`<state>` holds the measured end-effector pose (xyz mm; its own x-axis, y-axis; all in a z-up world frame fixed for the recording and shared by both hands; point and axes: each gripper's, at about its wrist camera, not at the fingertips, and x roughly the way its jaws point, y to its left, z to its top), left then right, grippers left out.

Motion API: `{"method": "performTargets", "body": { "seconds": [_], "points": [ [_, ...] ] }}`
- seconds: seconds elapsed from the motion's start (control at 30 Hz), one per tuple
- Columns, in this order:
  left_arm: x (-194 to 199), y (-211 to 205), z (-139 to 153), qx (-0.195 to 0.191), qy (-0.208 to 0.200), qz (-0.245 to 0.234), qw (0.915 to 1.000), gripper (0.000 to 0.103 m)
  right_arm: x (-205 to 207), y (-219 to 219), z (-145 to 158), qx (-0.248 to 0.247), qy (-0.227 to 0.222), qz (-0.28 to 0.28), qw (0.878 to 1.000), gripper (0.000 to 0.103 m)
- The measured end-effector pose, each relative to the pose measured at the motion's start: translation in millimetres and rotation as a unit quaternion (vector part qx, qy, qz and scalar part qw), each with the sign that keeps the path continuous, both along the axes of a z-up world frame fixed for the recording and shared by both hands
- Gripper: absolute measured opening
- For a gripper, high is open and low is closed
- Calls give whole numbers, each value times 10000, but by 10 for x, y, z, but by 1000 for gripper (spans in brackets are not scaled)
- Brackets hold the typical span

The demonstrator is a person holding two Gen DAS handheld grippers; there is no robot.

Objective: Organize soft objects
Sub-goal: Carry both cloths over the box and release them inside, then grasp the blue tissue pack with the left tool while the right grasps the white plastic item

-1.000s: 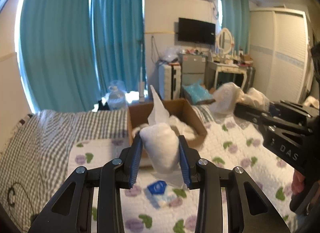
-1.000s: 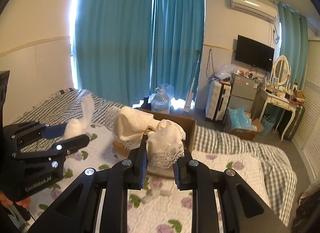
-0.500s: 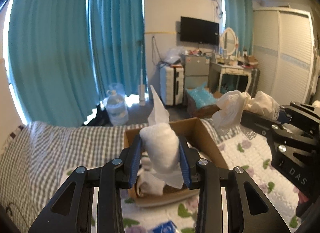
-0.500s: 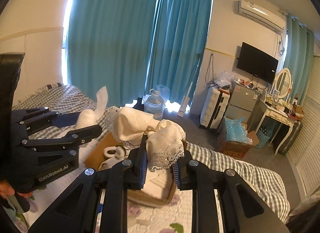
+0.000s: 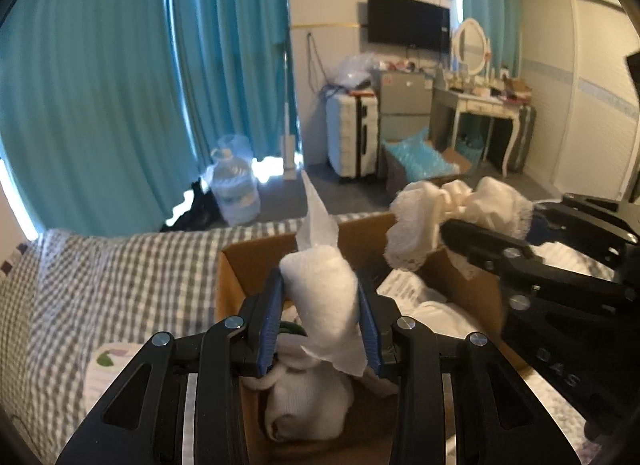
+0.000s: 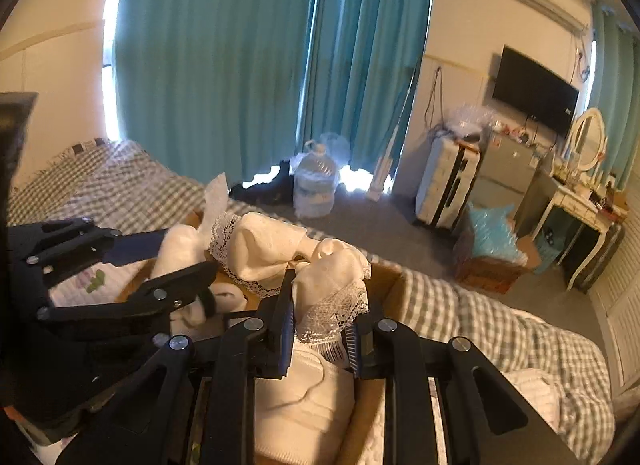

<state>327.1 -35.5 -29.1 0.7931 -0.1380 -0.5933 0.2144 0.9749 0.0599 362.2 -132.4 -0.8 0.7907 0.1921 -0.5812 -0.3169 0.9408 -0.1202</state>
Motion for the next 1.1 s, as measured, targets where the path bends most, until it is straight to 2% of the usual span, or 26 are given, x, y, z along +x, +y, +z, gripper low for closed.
{"method": "performTargets", "body": {
  "seconds": [0.13, 0.2, 0.27, 0.3, 0.33, 0.4, 0.43, 0.5, 0.57, 0.67, 0.73, 0.77, 0.9, 1.0, 1.1],
  "points": [
    [99, -10, -140, 5, 100, -18, 9999, 38, 191, -59, -223, 58, 136, -6, 9999, 21],
    [136, 12, -197, -20, 140, 17, 9999, 39, 239, -118, -273, 229, 186, -53, 9995, 28],
    [141, -4, -226, 17, 158, 38, 9999, 43, 251, -192, -290, 372, 146, -163, 9991, 45],
    [126, -4, -227, 68, 139, 107, 9998, 50, 234, -215, -279, 428, 99, -213, 9988, 58],
    [110, -7, -214, 89, 85, 171, 9998, 59, 207, -230, -259, 468, 74, -226, 9986, 63],
    [54, -3, -139, 92, -49, 302, 9995, 71, 139, -286, -188, 501, 24, -280, 9983, 63],
    [24, 11, -89, 76, -108, 355, 9993, 74, 103, -308, -141, 497, 2, -299, 9983, 64],
    [-42, 42, 27, 33, -201, 396, 9990, 74, -8, -362, 4, 495, -101, -360, 9981, 69],
    [-135, 50, 164, 67, -276, 418, 9987, 74, -167, -426, 192, 491, -231, -400, 9977, 79],
    [-347, 72, 427, 117, -455, 462, 9978, 75, -427, -534, 555, 504, -440, -513, 9964, 85],
    [-530, 108, 653, -73, -641, 447, 9969, 96, -630, -586, 816, 576, -585, -552, 9951, 88],
    [-628, 134, 767, -126, -748, 503, 9958, 99, -703, -613, 927, 598, -641, -575, 9945, 91],
    [-1065, 215, 1271, -222, -1189, 670, 9904, 99, -1164, -707, 1439, 692, -930, -664, 9910, 95],
    [-1337, 313, 1548, -357, -1385, 601, 9879, 100, -1479, -730, 1738, 692, -1044, -629, 9901, 102],
    [-1626, 394, 1767, -433, -1576, 561, 9850, 103, -1780, -713, 1952, 684, -1161, -589, 9891, 103]
  ]
}}
